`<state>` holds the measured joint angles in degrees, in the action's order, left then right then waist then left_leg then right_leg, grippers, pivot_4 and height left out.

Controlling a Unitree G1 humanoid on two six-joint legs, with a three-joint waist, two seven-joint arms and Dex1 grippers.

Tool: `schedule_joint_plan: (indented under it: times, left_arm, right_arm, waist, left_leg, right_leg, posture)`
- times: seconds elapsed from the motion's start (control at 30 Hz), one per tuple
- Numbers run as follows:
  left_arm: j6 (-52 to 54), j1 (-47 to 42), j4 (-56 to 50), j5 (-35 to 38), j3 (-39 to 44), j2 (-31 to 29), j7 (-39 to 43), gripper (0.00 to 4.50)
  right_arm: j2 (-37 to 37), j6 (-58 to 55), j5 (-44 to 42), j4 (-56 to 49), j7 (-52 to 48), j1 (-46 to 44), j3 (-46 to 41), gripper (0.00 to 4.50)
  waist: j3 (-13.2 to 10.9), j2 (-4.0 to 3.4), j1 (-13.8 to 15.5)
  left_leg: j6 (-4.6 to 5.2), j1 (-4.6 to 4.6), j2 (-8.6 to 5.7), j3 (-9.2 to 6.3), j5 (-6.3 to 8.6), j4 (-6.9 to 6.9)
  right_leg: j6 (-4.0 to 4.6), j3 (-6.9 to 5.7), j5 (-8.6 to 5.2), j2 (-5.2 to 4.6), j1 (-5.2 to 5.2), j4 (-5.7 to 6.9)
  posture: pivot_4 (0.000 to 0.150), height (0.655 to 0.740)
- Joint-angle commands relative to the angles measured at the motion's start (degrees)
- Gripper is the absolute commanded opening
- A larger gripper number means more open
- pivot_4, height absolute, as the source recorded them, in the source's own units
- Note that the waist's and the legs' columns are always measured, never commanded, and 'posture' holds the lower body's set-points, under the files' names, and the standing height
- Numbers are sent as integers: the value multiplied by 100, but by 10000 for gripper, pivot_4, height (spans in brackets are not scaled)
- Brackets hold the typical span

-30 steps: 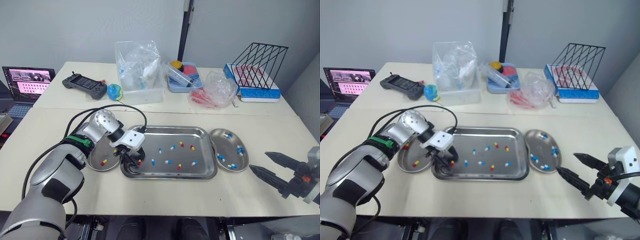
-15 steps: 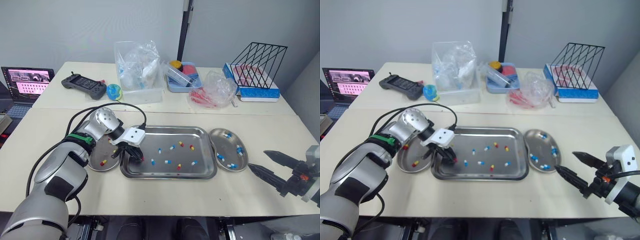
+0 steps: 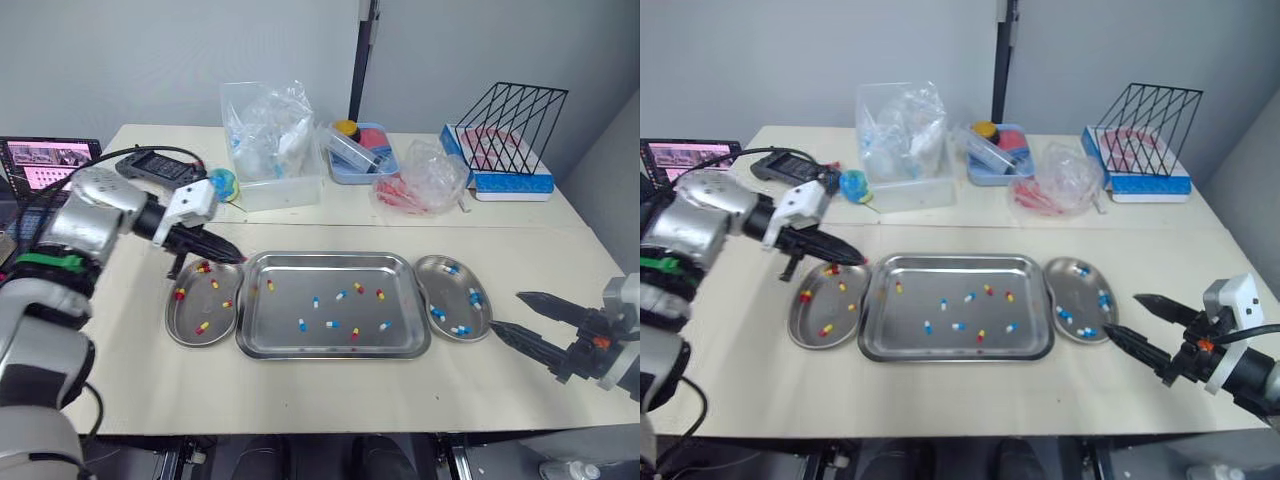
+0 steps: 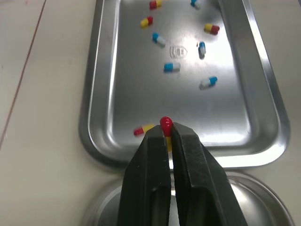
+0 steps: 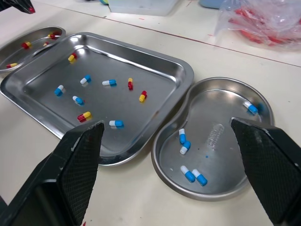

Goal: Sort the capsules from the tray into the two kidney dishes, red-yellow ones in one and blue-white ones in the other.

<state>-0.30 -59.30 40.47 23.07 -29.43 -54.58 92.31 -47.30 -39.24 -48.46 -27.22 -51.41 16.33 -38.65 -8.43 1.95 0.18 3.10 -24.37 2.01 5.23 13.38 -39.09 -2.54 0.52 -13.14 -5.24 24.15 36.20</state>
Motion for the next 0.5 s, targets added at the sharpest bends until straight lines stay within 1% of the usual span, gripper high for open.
schedule_joint_plan:
  times: [0.03, 0.1, 0.17, 0.23, 0.3, 0.5]
  left_arm:
    - [378, 358, -460, 29, 554, -237, 19, 445]
    - [526, 691, -652, -47, 808, -338, -13, 445]
    - [643, 1281, -945, -109, 1116, -445, -267, 445]
    - [710, 1652, -1149, -199, 1373, -399, -549, 445]
    - [736, 1931, -1309, -327, 1497, -380, -650, 445]
    - [696, 2268, -1433, -616, 1797, -288, -838, 445]
  right_arm:
    - [-137, 27, -113, 49, -124, -186, -7, 45000]
    - [-169, 20, -109, 105, -183, -263, 48, 45000]
    - [-250, 13, -77, 225, -286, -371, 120, 45000]
    - [-320, 21, -50, 318, -359, -435, 156, 45000]
    - [-390, 29, -31, 395, -438, -483, 158, 45000]
    - [-546, 34, 16, 585, -553, -663, 220, 45000]
  waist:
    - [-1, 1, 54]
    - [-1, 2, 67]
    - [-1, 2, 64]
    - [0, 1, 51]
    - [0, 1, 58]
    - [-1, 3, 78]
  left_leg:
    - [0, 0, 0, 0, 0, -2]
    - [3, -3, 0, -3, -2, -8]
    - [4, -4, -1, -3, -3, -9]
    - [7, 0, -1, 2, -1, -7]
    - [6, -2, 2, 0, -2, -7]
    - [6, -2, 0, 0, -2, -8]
  right_leg:
    - [-1, -1, 1, -1, -1, 0]
    - [-1, -3, 1, 1, -4, 0]
    - [-1, -1, 1, -1, -5, 0]
    - [-1, 6, 1, -2, -5, 0]
    - [-1, 3, 1, 1, -3, 1]
    - [-1, 0, 1, 0, -6, 1]
  posture:
    - [1500, 7400]
    - [1500, 7400]
    - [1500, 7400]
    - [1500, 7400]
    - [1500, 7400]
    - [1500, 7400]
